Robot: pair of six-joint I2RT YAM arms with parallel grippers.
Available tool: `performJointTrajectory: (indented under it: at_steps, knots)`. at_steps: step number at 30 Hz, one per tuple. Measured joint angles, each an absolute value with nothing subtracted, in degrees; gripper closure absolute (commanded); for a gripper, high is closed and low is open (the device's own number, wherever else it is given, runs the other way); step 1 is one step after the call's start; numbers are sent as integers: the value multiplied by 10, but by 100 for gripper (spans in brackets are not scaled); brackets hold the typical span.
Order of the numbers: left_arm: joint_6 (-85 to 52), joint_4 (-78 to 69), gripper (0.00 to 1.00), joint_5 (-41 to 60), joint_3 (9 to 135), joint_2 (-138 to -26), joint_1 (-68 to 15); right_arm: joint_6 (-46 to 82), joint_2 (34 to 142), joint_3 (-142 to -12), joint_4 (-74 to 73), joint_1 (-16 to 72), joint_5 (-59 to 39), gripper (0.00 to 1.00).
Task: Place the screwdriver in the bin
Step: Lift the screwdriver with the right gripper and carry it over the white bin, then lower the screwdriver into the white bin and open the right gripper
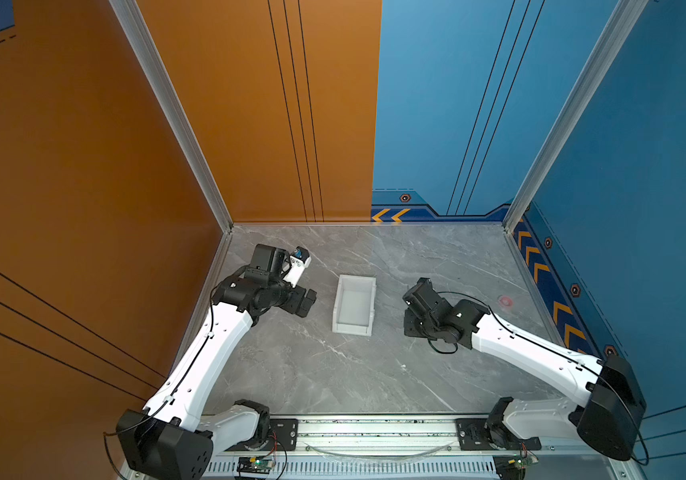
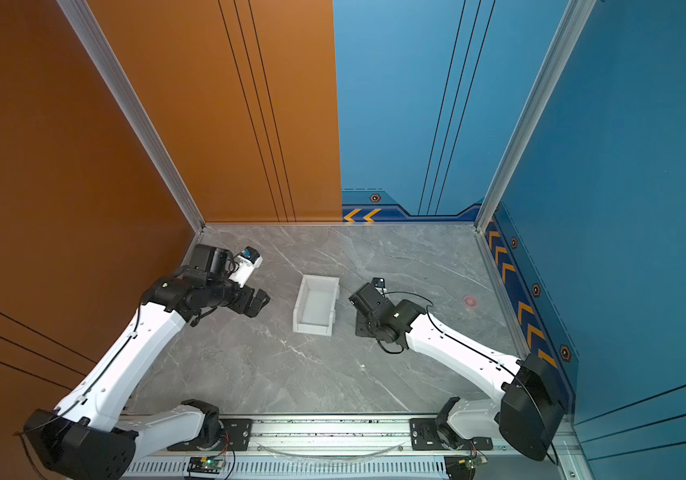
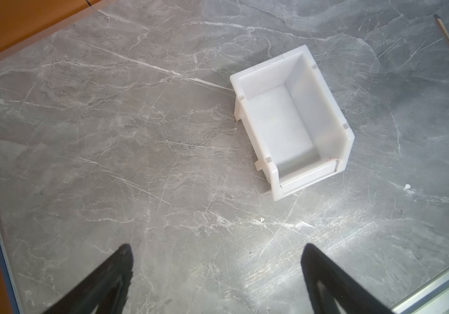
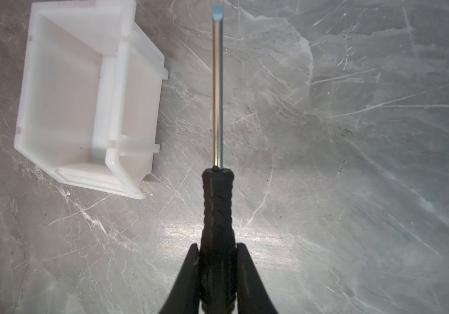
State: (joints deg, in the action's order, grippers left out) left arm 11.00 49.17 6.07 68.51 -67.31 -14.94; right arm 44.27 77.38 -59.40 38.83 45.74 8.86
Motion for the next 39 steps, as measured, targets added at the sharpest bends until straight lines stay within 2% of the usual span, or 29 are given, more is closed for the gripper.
performJointTrajectory:
  at_steps: [19, 39]
  knots:
    - [111, 491, 2, 67, 679, -648, -123, 377, 995, -851, 401, 521, 54, 83]
    - [90, 492, 2, 106, 693, -611, -88, 368, 1114, -916, 415, 526, 32, 83]
